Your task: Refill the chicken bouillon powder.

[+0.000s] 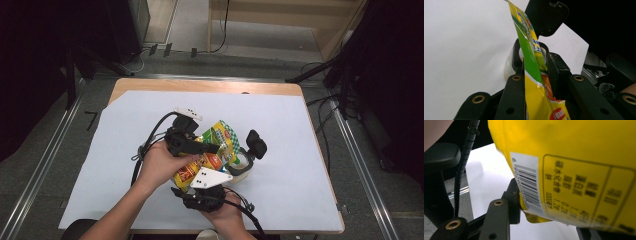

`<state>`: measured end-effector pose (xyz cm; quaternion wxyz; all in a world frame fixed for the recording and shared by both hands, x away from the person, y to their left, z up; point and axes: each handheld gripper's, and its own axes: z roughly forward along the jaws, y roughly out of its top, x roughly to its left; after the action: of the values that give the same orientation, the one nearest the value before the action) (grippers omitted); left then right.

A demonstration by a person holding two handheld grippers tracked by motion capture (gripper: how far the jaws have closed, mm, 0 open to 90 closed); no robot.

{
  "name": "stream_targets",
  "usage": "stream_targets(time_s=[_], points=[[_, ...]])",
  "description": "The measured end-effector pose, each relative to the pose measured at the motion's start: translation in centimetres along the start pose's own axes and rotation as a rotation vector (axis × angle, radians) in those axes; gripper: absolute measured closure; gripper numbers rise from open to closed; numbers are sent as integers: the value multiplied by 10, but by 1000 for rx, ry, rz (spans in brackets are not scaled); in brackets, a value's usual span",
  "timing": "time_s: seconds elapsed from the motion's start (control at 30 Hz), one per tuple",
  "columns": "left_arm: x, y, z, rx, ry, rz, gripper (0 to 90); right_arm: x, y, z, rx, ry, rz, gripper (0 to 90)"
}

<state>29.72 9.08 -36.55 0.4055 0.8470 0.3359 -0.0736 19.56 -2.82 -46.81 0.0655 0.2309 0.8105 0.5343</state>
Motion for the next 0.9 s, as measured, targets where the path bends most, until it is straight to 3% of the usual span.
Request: stream_targets(time_s=[0.23, 0.37, 0.57, 0.8, 0.9], points=[[-4, 13, 5, 40, 13, -7, 790, -2, 4, -5, -8, 10, 8, 532], [-5, 13, 7, 34, 11, 0, 806, -4, 4, -4, 11, -9, -12, 548], [0, 12, 7, 42, -1, -32, 813, 1, 5, -3, 41, -46, -78, 597], [2, 12, 7, 38, -15, -26, 750, -2, 6, -3, 23, -27, -45, 607], [1, 13, 9, 37, -10, -2, 715, -6, 7, -7, -4, -7, 9, 608]])
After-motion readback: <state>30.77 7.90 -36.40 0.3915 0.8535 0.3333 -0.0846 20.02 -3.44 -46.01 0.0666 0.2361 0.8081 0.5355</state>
